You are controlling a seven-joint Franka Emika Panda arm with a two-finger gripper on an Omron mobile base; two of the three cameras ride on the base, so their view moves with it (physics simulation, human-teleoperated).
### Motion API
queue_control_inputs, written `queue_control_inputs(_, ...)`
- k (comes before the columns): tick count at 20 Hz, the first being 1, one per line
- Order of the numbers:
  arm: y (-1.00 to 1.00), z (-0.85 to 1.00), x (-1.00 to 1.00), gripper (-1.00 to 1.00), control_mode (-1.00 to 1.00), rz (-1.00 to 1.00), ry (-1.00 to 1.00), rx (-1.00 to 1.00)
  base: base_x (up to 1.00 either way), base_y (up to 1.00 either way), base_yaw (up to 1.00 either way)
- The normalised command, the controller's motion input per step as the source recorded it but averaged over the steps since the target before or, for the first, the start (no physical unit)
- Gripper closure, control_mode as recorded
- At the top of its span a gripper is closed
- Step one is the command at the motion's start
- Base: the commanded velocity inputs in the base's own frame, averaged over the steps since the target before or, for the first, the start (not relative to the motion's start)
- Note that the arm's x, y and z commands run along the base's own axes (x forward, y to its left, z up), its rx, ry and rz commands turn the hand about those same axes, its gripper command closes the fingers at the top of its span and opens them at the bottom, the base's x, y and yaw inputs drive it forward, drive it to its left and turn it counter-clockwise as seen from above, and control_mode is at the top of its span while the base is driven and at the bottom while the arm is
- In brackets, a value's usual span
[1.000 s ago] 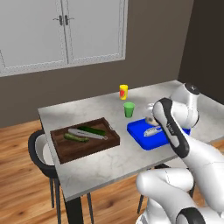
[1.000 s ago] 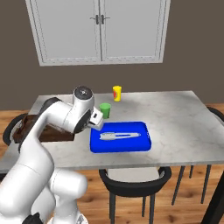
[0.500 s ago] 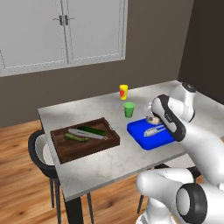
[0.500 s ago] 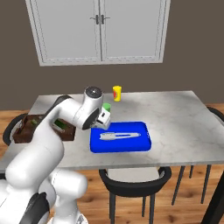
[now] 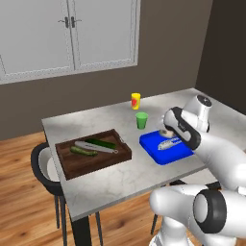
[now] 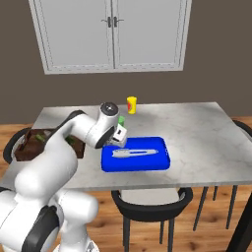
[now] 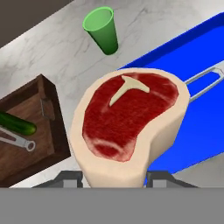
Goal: Gather the cucumber and squash from the fridge and place them on a tray on the dining counter. Then gather the steak and chicken drumstick from the fridge and place them on the other tray.
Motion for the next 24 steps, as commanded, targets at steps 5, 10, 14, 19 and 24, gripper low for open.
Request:
queue_control_inputs(5, -0.02, -0.1, 0.42, 1.0, -1.0, 0.0, 0.0, 0.0, 0.0, 0.0, 0.0)
queue_control_inputs(10, -0.1, -0.21, 0.28, 1.0, -1.0, 0.0, 0.09, 0.0, 0.0, 0.0, 0.0)
queue_control_inputs(14, -0.08, -0.25, 0.23, 1.0, -1.0, 0.0, 0.1, 0.0, 0.0, 0.0, 0.0)
queue_control_inputs(19, -0.09, -0.23, 0.24, 1.0, -1.0, 0.0, 0.04, 0.0, 0.0, 0.0, 0.0)
queue_control_inputs(24, -0.13, -0.19, 0.2, 1.0, -1.0, 0.0, 0.0, 0.0, 0.0, 0.0, 0.0)
